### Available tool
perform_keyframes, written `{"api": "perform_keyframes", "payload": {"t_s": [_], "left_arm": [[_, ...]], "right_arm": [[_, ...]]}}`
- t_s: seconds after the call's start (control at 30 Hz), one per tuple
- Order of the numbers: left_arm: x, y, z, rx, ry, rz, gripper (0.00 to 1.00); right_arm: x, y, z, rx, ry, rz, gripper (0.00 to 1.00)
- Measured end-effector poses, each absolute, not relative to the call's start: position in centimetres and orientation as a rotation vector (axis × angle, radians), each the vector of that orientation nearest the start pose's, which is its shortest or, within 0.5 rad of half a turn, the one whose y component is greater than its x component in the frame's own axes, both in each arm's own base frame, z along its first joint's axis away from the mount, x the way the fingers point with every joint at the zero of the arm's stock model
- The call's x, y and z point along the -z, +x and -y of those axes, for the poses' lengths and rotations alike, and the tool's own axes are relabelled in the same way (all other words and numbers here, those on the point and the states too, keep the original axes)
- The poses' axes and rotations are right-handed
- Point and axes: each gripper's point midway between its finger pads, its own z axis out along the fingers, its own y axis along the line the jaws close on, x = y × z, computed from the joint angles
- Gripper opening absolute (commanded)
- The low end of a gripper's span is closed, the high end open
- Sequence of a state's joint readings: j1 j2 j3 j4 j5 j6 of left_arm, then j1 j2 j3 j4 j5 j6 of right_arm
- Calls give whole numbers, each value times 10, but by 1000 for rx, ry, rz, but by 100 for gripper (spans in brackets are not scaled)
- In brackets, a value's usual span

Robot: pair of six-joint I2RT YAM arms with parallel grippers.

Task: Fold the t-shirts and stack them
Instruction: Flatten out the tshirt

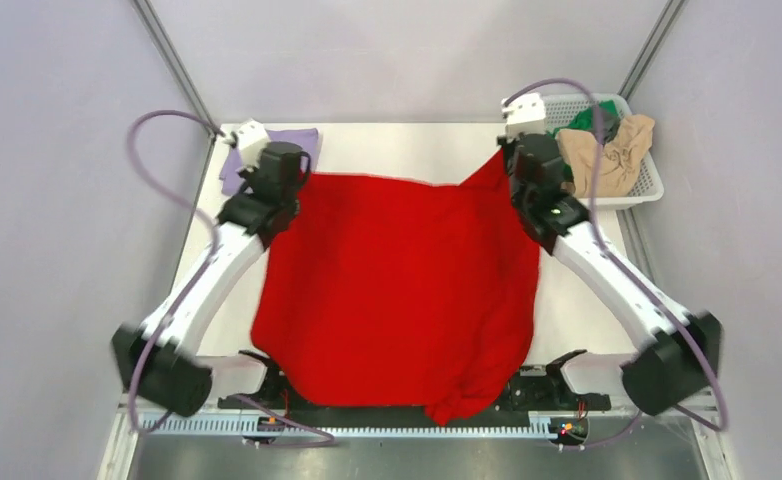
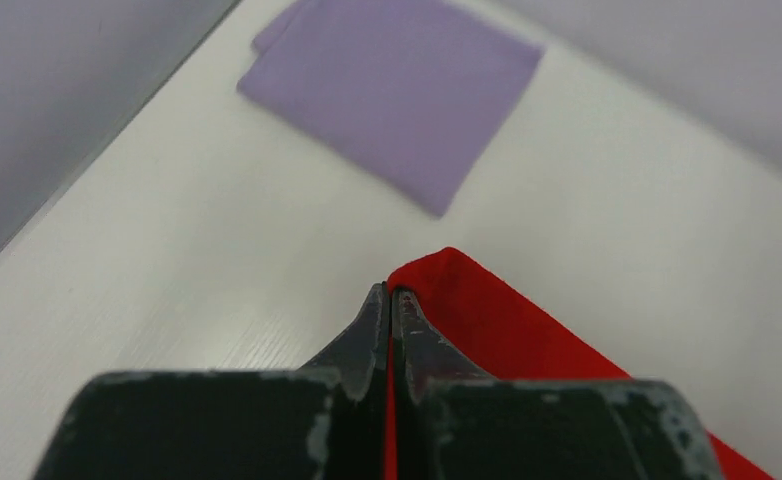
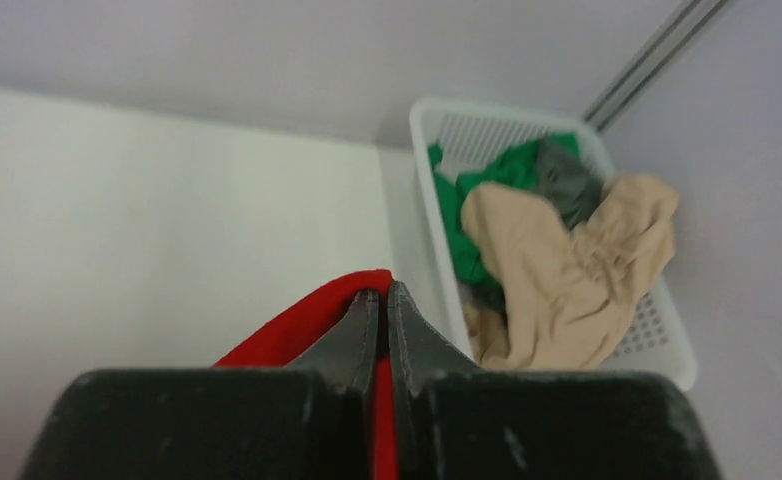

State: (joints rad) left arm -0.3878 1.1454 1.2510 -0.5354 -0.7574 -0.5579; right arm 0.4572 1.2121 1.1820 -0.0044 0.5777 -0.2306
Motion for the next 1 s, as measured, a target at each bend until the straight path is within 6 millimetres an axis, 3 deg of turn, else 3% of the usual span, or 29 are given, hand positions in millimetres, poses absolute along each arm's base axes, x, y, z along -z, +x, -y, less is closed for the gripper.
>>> {"api": "perform_keyframes", "payload": {"t_s": [0.03,0.1,0.23,0.3,0.37,0.43,0.5,0.53,0.57,0.6,0.63,0.7,0.77,0.87,1.0], "left_arm": [[-290,357,29,-167,-614,-1837,2],[-212,383,26,-308,-612,-2000,2],[-110,419,23,-460,-609,-2199,2],[-77,437,28,-483,-603,-2255,2],[-57,457,34,-485,-600,-2280,3],[-49,474,40,-475,-601,-2278,19],[-52,490,44,-451,-606,-2254,24],[-56,495,46,-439,-607,-2240,32],[-61,503,48,-426,-612,-2223,46],[-67,512,50,-412,-615,-2205,79],[-73,520,53,-401,-612,-2189,98],[-86,537,57,-378,-611,-2158,100],[-100,548,61,-350,-619,-2128,100],[-113,551,65,-314,-618,-2117,100],[-124,530,73,-236,-590,-2162,100]], "right_arm": [[-336,407,-78,309,-117,-1662,0],[-271,434,-72,329,-130,-1796,0],[-176,478,-64,303,-96,-1963,0],[-138,496,-65,293,-88,-2026,1],[-109,517,-72,275,-88,-2066,4],[-95,535,-78,262,-86,-2075,6],[-89,557,-84,242,-75,-2062,11],[-90,569,-88,225,-63,-2047,12],[-91,576,-91,213,-54,-2036,17],[-92,585,-92,198,-41,-2025,28],[-95,596,-95,177,-23,-2011,40],[-99,613,-97,138,9,-1990,96],[-105,624,-96,97,40,-1981,98],[-112,621,-89,64,55,-1990,98],[-111,582,-81,22,50,-2051,98]]}}
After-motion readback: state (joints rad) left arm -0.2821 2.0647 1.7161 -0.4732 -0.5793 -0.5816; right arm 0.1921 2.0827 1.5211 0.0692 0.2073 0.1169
